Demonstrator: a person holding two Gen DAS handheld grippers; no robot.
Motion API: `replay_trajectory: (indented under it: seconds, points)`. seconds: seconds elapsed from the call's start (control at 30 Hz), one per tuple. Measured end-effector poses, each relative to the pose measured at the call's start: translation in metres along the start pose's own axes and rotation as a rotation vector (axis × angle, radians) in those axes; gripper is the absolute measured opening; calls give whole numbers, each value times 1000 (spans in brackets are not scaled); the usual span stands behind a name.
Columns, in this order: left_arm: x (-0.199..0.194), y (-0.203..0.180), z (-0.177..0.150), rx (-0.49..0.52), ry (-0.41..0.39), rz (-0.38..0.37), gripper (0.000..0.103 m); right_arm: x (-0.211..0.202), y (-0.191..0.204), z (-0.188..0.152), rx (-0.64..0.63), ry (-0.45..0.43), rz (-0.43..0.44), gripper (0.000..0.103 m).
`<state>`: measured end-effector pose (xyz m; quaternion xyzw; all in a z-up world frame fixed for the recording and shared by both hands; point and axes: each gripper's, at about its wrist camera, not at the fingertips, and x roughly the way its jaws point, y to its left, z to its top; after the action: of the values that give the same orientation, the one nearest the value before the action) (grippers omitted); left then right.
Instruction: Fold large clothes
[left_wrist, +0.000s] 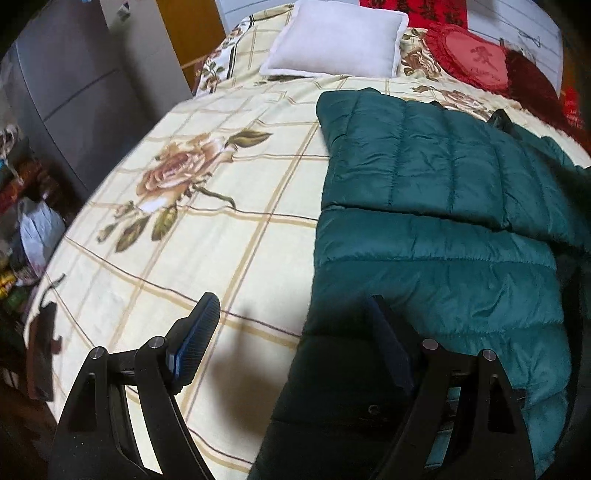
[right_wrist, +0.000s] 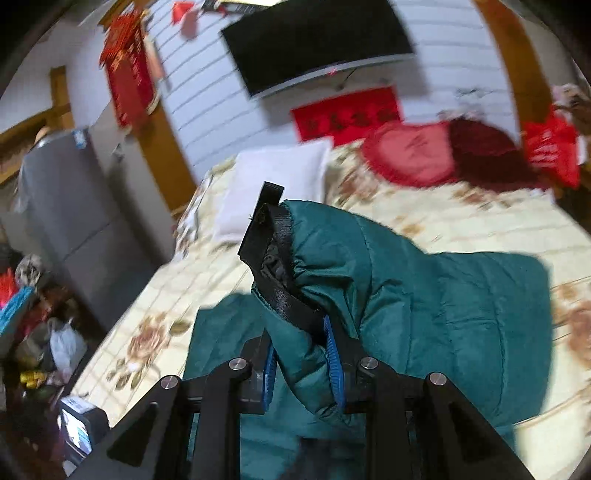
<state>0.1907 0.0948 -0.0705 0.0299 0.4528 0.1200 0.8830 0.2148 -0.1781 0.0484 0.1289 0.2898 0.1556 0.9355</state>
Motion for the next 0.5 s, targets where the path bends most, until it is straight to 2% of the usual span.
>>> replay_trajectory:
  seconds: [0.1, 0.2, 0.23, 0.27, 0.3, 0.33, 0.43, 0.5]
  points:
    - [0, -2, 2, -20, 8, -38, 82, 46, 13, -29, 7, 90, 62, 24]
    - [-1, -10, 4, -30, 18, -68, 82, 81, 13, -51, -6, 194, 51, 25]
    - [-1, -12, 4, -28, 18, -70, 82, 86, 15, -57, -29, 217, 34, 30]
    - [-1, -14, 4, -25, 17, -70, 82, 86, 11, -61, -46, 231, 27, 34]
    - [-1, -16, 4, -23, 16, -71, 82, 86, 13, -65, -58, 235, 35, 46]
    - [-1, -17, 4, -19, 15, -73, 82, 82, 13, -66, -60, 229, 46, 54]
    - [-1, -21, 3, -10, 14, -71, 82, 63, 13, -62, -89, 214, 50, 63]
    - [-1, -24, 2, -3, 8, -68, 82, 45, 12, -58, -114, 198, 38, 64]
